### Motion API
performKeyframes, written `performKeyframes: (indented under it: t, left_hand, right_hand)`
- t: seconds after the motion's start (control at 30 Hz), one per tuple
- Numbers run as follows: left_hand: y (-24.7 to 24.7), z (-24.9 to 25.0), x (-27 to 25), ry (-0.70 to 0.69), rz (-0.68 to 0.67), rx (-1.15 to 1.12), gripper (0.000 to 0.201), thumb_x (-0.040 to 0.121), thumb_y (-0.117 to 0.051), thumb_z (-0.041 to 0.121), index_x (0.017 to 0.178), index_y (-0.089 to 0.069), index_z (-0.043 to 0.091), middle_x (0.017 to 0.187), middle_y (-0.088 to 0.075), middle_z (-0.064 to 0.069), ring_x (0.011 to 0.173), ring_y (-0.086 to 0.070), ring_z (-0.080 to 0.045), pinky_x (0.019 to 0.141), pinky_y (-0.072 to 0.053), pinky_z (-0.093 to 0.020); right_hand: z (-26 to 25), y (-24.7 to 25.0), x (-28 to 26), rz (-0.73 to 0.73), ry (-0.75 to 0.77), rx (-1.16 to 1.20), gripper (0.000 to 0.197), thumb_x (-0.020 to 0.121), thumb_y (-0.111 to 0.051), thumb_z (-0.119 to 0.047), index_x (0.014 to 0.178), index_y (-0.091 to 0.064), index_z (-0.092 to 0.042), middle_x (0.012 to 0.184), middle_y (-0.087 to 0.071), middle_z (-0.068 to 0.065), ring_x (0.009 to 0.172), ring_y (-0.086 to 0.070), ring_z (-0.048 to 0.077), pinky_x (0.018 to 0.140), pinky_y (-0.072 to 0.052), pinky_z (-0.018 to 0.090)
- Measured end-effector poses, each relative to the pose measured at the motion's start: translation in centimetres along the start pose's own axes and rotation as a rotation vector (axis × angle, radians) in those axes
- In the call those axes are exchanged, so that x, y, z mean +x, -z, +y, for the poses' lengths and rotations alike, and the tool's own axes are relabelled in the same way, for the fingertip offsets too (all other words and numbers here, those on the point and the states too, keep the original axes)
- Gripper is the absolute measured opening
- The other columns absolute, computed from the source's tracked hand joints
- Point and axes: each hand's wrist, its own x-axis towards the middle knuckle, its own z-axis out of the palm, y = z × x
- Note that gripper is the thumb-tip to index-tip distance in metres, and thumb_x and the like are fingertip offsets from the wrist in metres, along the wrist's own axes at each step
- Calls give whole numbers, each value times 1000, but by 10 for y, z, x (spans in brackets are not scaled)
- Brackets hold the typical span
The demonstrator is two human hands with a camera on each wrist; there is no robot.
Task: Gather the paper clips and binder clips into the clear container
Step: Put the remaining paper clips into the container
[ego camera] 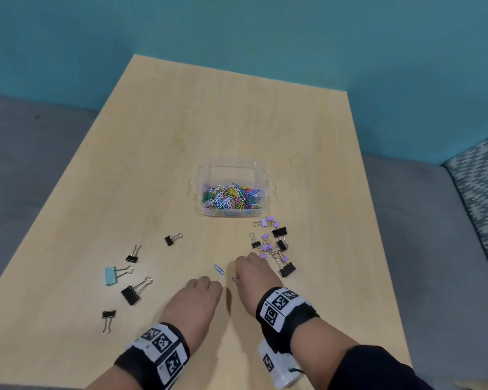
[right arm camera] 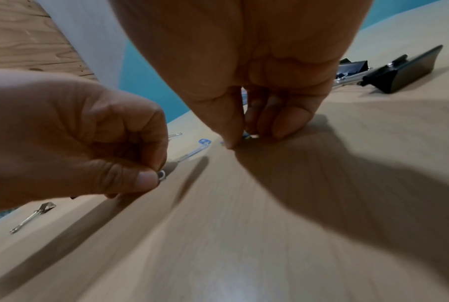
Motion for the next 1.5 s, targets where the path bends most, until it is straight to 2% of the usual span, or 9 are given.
performKeyframes:
  t: [0.13, 0.2, 0.27, 0.43, 0.53, 0.7, 0.9, 1.27, 1.5]
  left_hand:
    - [1, -3, 0, 69, 41, -198, 48, 48, -61, -6, 76, -36, 23, 68, -33, 8, 52, -31, -15, 42, -14, -19]
    - [4, -9, 7, 202, 91, -312, 31, 72, -50, -6, 84, -45, 22, 76, -36, 6, 59, -40, -18, 47, -22, -23]
    - [10, -15, 16, 252, 125, -389, 27, 79, -45, -4, 87, -54, 20, 84, -45, 3, 62, -48, -21, 54, -34, -27]
    - [29, -21, 37, 129, 123, -297, 6, 83, -57, 18, 87, -58, 14, 93, -48, -1, 81, -51, -24, 68, -44, -35]
    - [37, -22, 48, -50, -14, -61, 27, 81, -63, 34, 99, -55, 15, 106, -47, -2, 97, -46, -23, 78, -43, -35]
    - [42, -20, 58, -198, -78, 130, 20, 87, -57, 17, 105, -50, 14, 110, -45, -4, 96, -44, -24, 75, -42, -35]
    - [37, -18, 56, -156, -99, 117, 23, 85, -52, 4, 104, -46, 15, 106, -46, -4, 91, -46, -22, 63, -30, -29]
    - [29, -13, 54, 26, -110, -22, 13, 83, -44, 8, 77, -36, 17, 81, -38, 0, 68, -36, -21, 57, -26, -32]
    - [25, -4, 39, 28, -65, -13, 11, 79, -44, 5, 83, -45, 15, 84, -44, -4, 72, -40, -24, 59, -28, -32]
  right_hand:
    - [1, -1, -2, -3, 6, -12, 23, 83, -45, 1, 86, -35, -19, 94, -34, 1, 87, -32, 21, 68, -35, 33]
    - [1, 0, -4, -11, 11, -26, 23, 83, -43, 2, 86, -35, -19, 92, -34, 1, 87, -31, 21, 68, -34, 33]
    - [0, 2, -6, -17, 17, -42, 24, 83, -43, 3, 86, -34, -19, 91, -34, 2, 86, -31, 22, 67, -33, 33]
    - [0, 4, -9, -22, 22, -26, 24, 85, -42, 3, 89, -34, -19, 92, -36, 2, 87, -31, 21, 68, -31, 32]
    - [1, 4, -10, -16, 22, -36, 23, 85, -43, 3, 90, -35, -19, 92, -36, 2, 87, -30, 20, 69, -29, 31]
    - [3, 4, -12, -12, 25, -37, 22, 87, -42, 2, 93, -41, -19, 92, -34, 0, 88, -29, 19, 70, -29, 30]
    - [6, -2, -12, -6, 14, -37, 22, 85, -44, 2, 92, -41, -18, 97, -42, 5, 88, -29, 19, 69, -30, 30]
    - [9, -2, -13, -2, 16, 0, 25, 78, -37, 6, 85, -40, -18, 91, -37, 0, 87, -32, 20, 70, -28, 28]
    - [13, -13, -18, 61, 75, -30, 24, 78, -37, 4, 78, -34, -20, 70, -21, -11, 81, -32, 21, 56, -23, 30]
